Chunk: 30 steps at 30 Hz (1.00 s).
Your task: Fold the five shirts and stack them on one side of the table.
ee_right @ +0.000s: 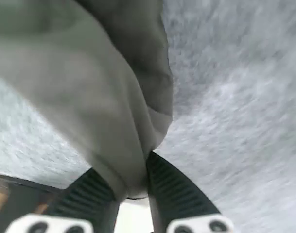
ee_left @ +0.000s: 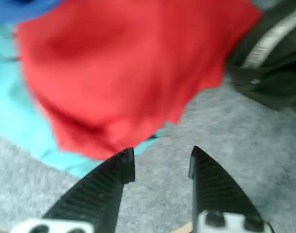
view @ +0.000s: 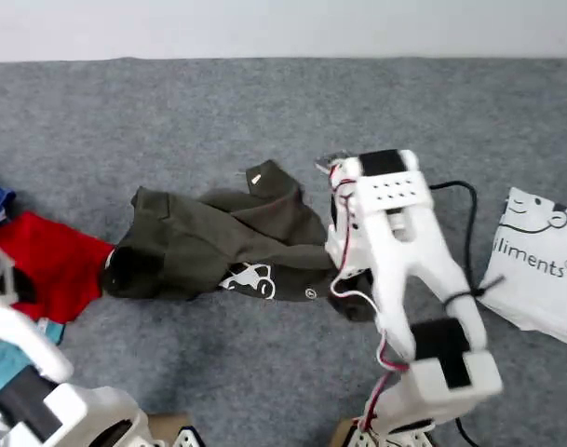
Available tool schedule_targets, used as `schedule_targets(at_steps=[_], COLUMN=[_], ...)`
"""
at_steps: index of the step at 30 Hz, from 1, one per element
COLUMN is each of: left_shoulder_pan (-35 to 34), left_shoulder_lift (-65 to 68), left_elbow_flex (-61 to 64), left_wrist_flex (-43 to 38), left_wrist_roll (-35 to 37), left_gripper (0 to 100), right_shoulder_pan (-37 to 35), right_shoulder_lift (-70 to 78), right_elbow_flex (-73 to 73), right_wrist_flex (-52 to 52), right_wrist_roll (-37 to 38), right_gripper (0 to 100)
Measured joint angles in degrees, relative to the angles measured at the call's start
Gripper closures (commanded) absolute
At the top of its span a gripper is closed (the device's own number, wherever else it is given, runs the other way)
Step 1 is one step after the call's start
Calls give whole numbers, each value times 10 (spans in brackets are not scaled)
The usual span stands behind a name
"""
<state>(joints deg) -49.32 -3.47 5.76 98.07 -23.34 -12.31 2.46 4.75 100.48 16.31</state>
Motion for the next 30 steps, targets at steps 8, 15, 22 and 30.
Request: schedule_targets(at_steps=[8, 15, 22, 30], left_shoulder_pan=[202, 367, 432, 433], left_shoulder_lift=[-25, 59, 212, 281], left_elbow_flex=[0, 0, -5, -47], left_wrist_flex=[6, -91, -120, -120], left_wrist_roll=[2, -1, -3, -25], left_gripper=[809, 809, 796, 771], right_shoulder_pan=[66, 120, 137, 140], right_shoulder_lift=[-62, -62, -62, -62], right_elbow_flex=[0, 0, 0, 0], right_wrist_flex=[-2, -39, -50, -50], right_wrist_roll=[139, 142, 142, 142], right_gripper=[990, 990, 990, 990])
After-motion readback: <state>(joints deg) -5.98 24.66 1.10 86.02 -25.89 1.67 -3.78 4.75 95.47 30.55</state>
